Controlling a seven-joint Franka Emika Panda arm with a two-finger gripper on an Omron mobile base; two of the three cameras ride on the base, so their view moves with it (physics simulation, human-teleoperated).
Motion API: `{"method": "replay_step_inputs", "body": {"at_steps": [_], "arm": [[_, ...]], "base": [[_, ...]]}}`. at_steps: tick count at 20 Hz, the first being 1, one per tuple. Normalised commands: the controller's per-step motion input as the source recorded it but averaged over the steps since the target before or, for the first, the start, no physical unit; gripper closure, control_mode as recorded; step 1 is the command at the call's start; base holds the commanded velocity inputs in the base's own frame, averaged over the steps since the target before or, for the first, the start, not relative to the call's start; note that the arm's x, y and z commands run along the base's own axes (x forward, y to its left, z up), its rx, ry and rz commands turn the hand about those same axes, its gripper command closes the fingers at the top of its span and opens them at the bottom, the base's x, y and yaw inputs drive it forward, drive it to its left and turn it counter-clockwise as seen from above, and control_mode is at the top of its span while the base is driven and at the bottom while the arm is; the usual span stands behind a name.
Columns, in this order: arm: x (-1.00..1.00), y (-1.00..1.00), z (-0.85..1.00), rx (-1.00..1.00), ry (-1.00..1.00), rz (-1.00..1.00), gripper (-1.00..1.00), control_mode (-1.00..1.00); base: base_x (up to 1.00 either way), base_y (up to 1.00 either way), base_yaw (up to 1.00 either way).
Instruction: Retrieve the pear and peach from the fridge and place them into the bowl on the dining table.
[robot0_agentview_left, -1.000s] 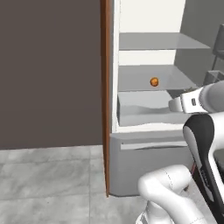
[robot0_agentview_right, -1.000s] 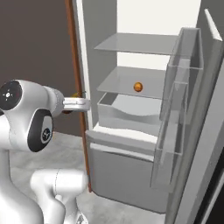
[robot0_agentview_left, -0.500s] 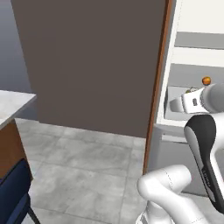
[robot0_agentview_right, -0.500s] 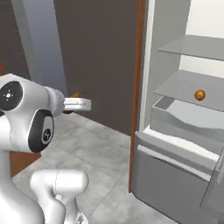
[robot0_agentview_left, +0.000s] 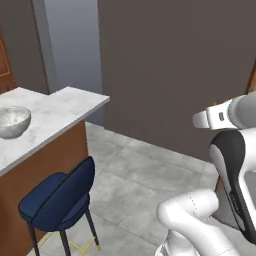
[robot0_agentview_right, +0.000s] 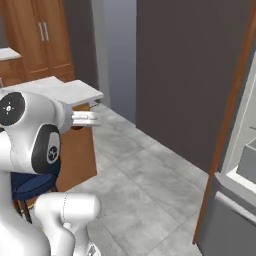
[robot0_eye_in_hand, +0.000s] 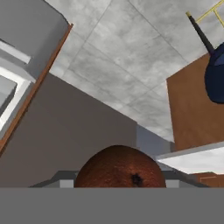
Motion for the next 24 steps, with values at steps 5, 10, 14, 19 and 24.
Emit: {"method": "replay_step_inputs", "body": {"at_steps": [5, 10, 14, 19, 24], "arm": [[0.00, 0.00, 0.00, 0.00, 0.00, 0.00, 1.00, 1.00], [0.00, 0.00, 0.00, 0.00, 0.00, 0.00, 1.00, 1.00], [0.00, 0.00, 0.00, 0.00, 0.00, 0.00, 1.00, 1.00], [0.00, 0.00, 0.00, 0.00, 0.00, 0.00, 1.00, 1.00], [0.00, 0.00, 0.00, 0.00, 0.00, 0.00, 1.00, 1.00]], "base": [[0.00, 0.47, 0.45], [0.00, 0.48, 0.45], [0.00, 0.49, 0.43], [0.00, 0.45, 0.35], [0.04, 0.47, 0.30]]}}
